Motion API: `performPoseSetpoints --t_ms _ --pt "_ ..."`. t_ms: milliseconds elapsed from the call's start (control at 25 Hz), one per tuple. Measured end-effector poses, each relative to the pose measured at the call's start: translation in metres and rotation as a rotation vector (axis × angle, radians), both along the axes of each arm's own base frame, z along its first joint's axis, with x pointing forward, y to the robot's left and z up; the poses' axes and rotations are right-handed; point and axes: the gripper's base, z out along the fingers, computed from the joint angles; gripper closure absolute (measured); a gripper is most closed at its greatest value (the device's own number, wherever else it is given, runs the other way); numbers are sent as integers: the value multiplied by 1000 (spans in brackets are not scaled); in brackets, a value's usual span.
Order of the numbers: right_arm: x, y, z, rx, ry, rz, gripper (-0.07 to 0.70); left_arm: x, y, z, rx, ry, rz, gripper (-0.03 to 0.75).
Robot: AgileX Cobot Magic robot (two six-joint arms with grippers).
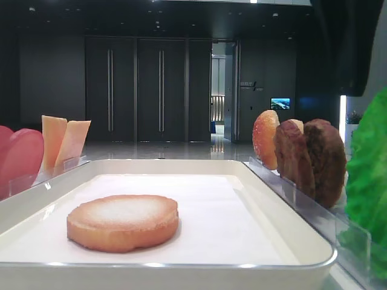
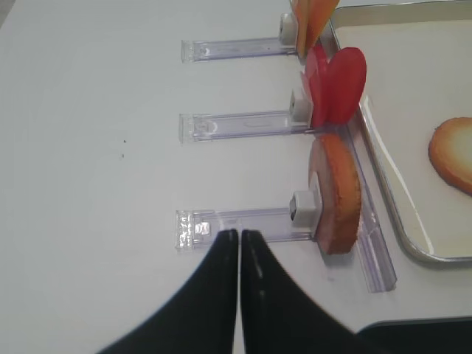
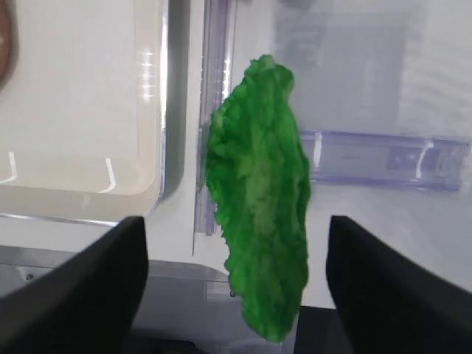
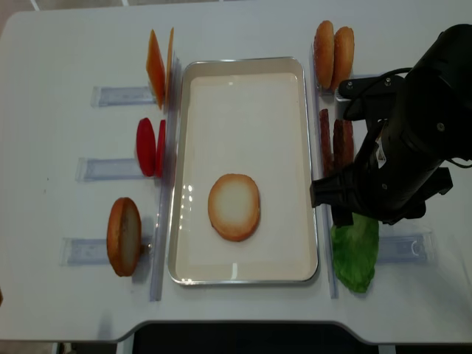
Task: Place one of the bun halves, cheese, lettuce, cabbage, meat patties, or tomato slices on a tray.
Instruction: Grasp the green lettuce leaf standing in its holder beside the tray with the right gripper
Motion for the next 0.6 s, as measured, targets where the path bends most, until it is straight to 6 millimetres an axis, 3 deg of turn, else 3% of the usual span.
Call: performPoseSetpoints --t_ms 200,600 --pt "0 0 0 0 0 -3 248 0 0 0 0 0 0 715" --pt "0 0 0 0 0 -3 552 0 0 0 0 0 0 715"
